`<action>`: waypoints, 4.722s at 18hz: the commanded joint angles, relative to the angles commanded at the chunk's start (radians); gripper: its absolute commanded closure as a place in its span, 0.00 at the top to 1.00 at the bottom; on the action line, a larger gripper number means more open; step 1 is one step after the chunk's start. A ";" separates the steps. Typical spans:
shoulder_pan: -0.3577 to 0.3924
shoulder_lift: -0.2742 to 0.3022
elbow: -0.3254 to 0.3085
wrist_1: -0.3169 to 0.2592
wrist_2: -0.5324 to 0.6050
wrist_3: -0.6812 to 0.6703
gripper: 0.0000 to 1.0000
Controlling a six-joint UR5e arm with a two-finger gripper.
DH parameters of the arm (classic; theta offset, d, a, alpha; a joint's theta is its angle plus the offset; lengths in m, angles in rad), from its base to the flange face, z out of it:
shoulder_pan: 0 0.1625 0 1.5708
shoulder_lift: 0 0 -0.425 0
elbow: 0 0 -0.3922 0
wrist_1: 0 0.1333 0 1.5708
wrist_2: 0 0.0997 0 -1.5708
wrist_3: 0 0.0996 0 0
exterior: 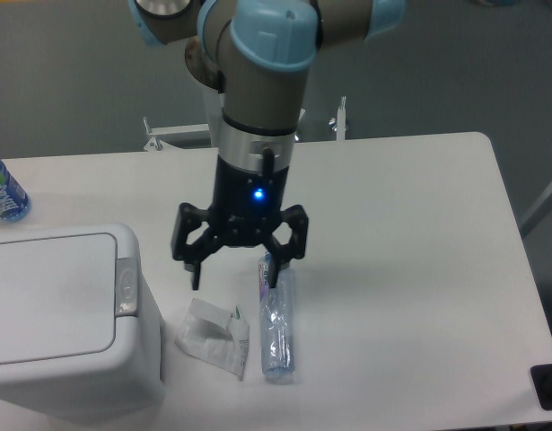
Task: Open the trash can
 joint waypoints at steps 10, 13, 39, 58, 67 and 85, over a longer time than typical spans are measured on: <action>-0.041 -0.005 -0.005 0.005 0.005 -0.029 1.00; -0.046 -0.006 -0.006 0.005 0.005 -0.029 1.00; -0.072 -0.032 -0.014 0.018 0.006 -0.028 1.00; 0.041 -0.020 0.195 0.061 0.210 0.038 1.00; 0.164 0.009 0.175 0.055 0.247 0.331 1.00; 0.278 0.071 0.048 0.008 0.367 0.793 1.00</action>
